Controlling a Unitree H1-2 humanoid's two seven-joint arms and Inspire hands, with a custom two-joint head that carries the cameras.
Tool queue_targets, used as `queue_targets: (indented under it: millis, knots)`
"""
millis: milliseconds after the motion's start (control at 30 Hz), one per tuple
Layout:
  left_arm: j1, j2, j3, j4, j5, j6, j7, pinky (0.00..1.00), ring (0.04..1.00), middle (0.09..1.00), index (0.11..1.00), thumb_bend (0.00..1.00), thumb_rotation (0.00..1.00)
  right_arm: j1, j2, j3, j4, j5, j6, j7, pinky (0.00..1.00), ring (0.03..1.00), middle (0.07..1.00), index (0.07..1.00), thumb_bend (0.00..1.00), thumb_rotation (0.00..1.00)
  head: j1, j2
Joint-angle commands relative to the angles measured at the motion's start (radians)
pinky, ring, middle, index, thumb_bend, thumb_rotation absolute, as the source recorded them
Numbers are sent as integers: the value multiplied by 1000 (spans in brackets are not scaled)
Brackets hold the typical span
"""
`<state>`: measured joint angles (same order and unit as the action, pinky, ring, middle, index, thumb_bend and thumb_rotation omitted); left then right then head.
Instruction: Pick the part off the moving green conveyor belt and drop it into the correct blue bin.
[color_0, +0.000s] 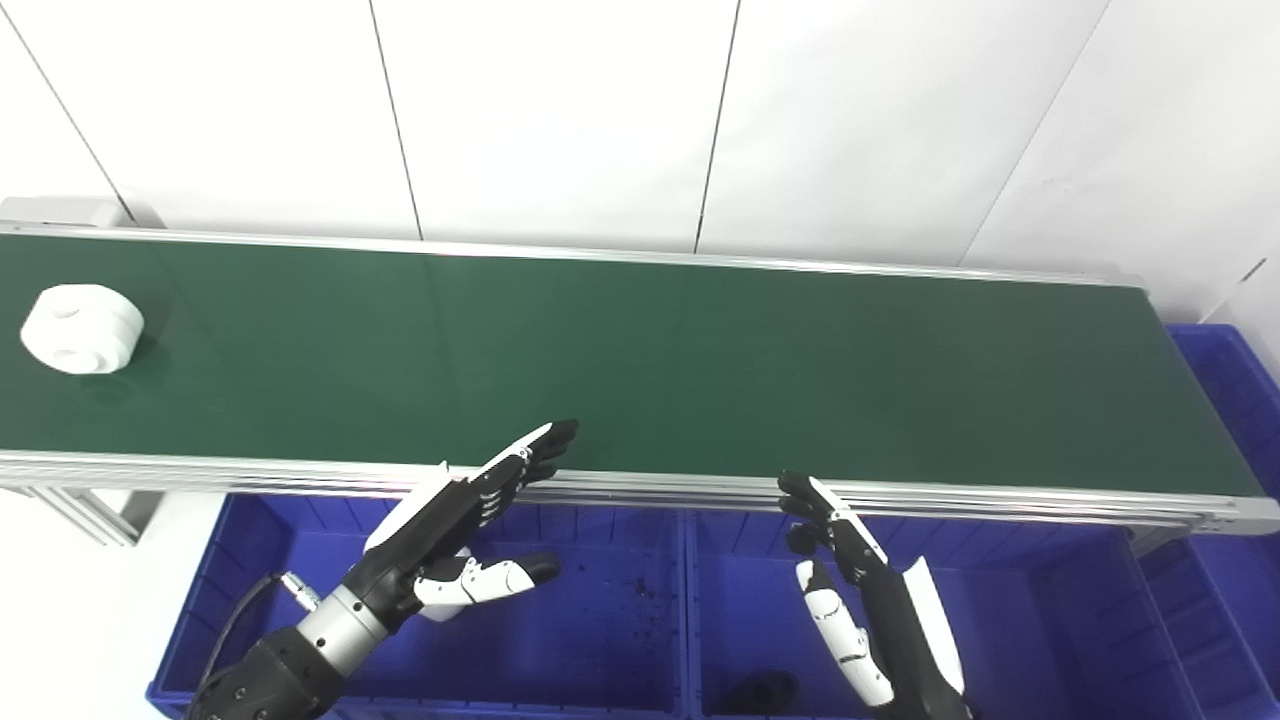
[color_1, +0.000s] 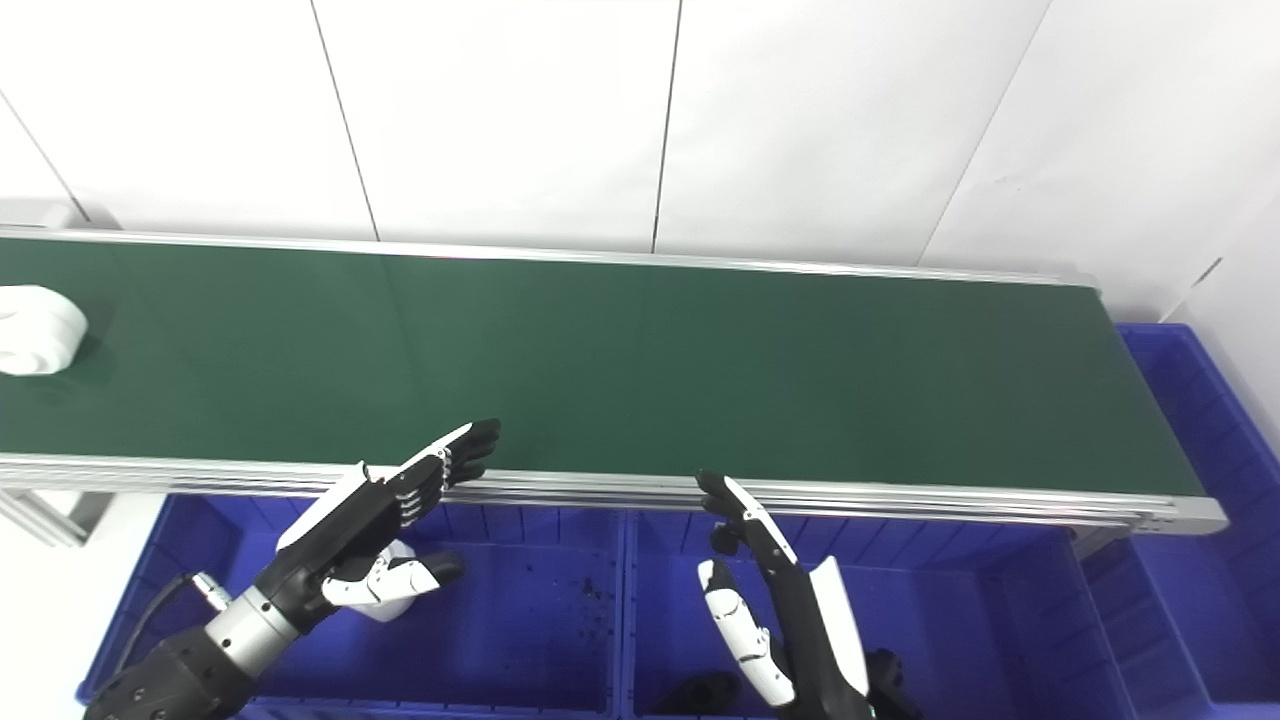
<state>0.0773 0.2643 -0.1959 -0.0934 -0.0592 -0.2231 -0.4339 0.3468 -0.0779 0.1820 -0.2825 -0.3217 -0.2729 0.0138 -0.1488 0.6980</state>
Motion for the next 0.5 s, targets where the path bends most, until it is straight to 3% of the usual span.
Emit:
queue_targets:
  millis: [0, 467]
  knots:
    - [-22, 0, 4, -28, -26, -17, 0, 955, 990, 990, 958, 360, 509, -10, 1, -3, -22, 10, -10, 0, 788, 847, 875, 874, 422, 964, 0, 1]
    - [-17, 2, 3, -39, -6, -11, 5, 960, 988, 988, 961, 368, 546, -7, -2, -2, -28, 18, -9, 3, 791, 847, 874, 872, 418, 960, 1, 7]
